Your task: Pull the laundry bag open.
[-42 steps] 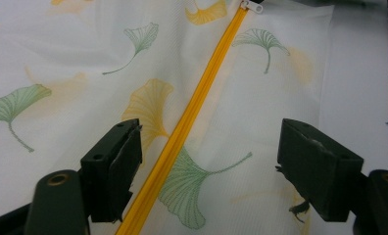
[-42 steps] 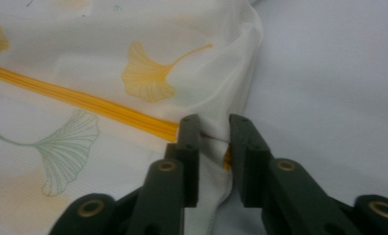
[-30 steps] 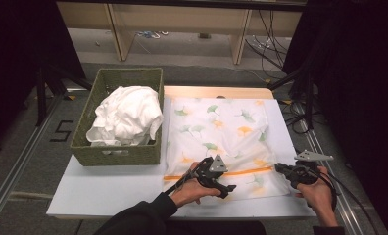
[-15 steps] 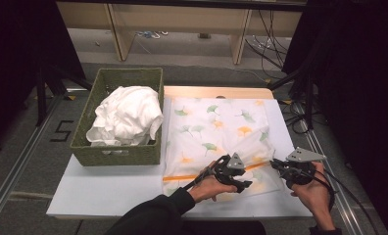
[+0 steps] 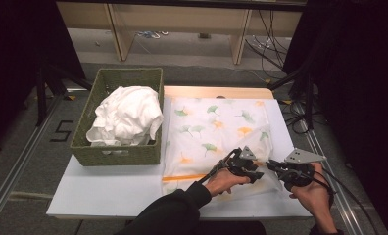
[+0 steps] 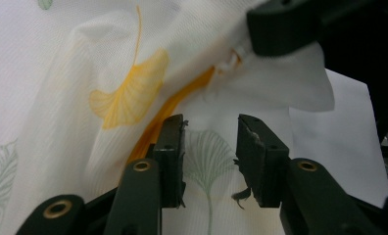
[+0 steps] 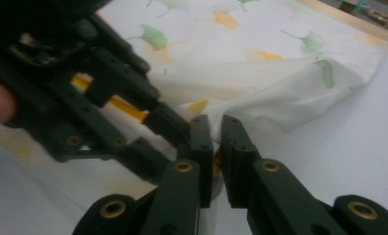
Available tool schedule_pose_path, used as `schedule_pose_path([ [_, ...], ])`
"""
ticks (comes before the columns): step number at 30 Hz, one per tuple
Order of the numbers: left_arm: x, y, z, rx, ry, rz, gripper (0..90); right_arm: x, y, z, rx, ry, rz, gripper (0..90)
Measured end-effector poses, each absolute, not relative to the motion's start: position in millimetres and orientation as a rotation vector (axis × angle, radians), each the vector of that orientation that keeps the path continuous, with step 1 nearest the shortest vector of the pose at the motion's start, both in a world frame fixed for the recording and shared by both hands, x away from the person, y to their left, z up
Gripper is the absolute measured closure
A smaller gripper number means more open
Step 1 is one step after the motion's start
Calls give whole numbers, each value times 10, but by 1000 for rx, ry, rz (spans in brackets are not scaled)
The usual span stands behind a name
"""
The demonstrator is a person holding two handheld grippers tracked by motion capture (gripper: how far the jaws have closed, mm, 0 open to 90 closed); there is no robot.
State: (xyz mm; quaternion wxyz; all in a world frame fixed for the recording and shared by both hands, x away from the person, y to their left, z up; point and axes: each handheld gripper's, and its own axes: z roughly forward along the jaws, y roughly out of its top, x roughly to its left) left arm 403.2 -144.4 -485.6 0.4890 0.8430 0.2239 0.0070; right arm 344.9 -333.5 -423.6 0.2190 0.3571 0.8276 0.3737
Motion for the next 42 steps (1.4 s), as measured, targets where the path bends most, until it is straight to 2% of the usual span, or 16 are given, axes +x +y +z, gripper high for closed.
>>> schedule_pose_path([
  [7,4058,-1442,-4872,2037,497,23,659,3441,-3288,-4240,964,2326,1041,857],
  [11,4051,-1456,-4852,2022,480,28,748,3442,-3295,-4246,958,2331,1039,857],
  [20,4030,-1448,-4825,2015,443,54,880,3450,-3286,-4271,962,2361,1040,856],
  [29,4016,-1449,-4807,2038,440,54,888,3463,-3315,-4307,1072,2332,1076,804],
  [34,4025,-1466,-4794,2051,442,57,891,3471,-3312,-4320,1022,2342,1049,851],
  [42,4112,-1553,-4798,2117,414,119,892,3498,-3397,-4339,1025,2304,1009,859],
])
